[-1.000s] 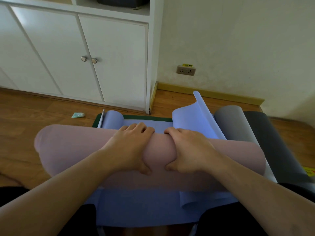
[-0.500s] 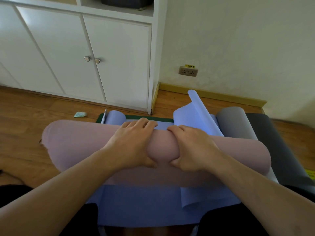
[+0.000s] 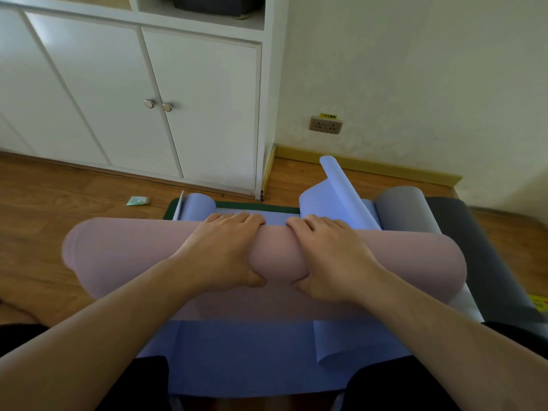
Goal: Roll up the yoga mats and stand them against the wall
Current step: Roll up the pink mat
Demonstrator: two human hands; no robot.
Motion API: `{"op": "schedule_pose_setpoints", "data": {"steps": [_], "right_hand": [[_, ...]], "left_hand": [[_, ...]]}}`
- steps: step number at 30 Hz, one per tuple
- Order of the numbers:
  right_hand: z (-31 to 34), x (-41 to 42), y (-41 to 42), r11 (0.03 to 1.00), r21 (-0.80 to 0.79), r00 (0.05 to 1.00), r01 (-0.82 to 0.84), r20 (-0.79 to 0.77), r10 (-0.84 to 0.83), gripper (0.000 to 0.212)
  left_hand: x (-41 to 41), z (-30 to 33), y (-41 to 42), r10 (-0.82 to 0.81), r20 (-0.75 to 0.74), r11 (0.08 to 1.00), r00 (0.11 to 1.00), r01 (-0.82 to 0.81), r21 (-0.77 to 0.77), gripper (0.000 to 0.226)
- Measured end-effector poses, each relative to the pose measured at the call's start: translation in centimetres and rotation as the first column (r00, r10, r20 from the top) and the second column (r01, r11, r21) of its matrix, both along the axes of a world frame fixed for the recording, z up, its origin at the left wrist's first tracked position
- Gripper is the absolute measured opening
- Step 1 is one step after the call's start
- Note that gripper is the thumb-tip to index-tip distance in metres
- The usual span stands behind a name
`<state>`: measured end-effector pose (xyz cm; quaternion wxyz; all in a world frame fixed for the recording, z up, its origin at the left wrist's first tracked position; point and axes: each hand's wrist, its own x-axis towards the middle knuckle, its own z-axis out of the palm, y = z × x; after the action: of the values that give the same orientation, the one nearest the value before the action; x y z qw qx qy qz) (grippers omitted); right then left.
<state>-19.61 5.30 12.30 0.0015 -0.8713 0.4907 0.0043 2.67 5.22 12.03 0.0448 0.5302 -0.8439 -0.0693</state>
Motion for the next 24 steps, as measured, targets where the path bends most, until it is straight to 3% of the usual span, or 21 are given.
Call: {"op": "schedule_pose_setpoints", "data": {"steps": [2, 5, 11, 15, 17, 20, 24], "right_hand": [[0.3, -0.1, 0.0, 1.0, 0.017, 1.0, 0.009, 0.012, -0.01, 0.079], [0.3, -0.2, 0.2, 0.995, 0.098, 0.999, 0.03, 0.031, -0.034, 0.082], [0.0, -0.2, 0.3, 0.996, 0.093, 0.998, 0.013, -0.066, -0.007, 0.118], [-0.2, 0.2, 0.3, 0.999, 0.047, 0.999, -0.005, -0.044, 0.007, 0.091], [-0.1, 0.1, 0.3, 0.999, 0.049, 1.0, 0.0, -0.013, 0.0, 0.082], [0.0, 0.1, 0.3, 0.992, 0.122, 0.999, 0.041, 0.021, -0.044, 0.085], [0.0, 0.0, 0.2, 0.985, 0.162, 0.998, 0.051, 0.013, -0.054, 0.102]], "left_hand": [[-0.1, -0.5, 0.2, -0.016, 0.066, 1.0, 0.998, 0.017, -0.005, 0.104], [-0.6, -1.5, 0.3, -0.027, 0.174, 0.997, 0.984, 0.039, -0.064, 0.117], [-0.4, -0.9, -0.4, -0.011, 0.036, 0.999, 0.999, 0.013, -0.036, 0.09], [0.0, -0.5, -0.1, -0.011, 0.027, 0.998, 1.0, 0.009, 0.055, 0.086], [-0.1, -0.8, 0.2, -0.023, 0.071, 0.999, 0.997, 0.02, 0.05, 0.095], [-0.6, -1.5, 0.4, -0.028, 0.138, 1.0, 0.99, 0.029, -0.006, 0.117], [-0.7, -1.4, -0.1, -0.02, 0.063, 0.999, 0.998, 0.022, -0.038, 0.107]]}}
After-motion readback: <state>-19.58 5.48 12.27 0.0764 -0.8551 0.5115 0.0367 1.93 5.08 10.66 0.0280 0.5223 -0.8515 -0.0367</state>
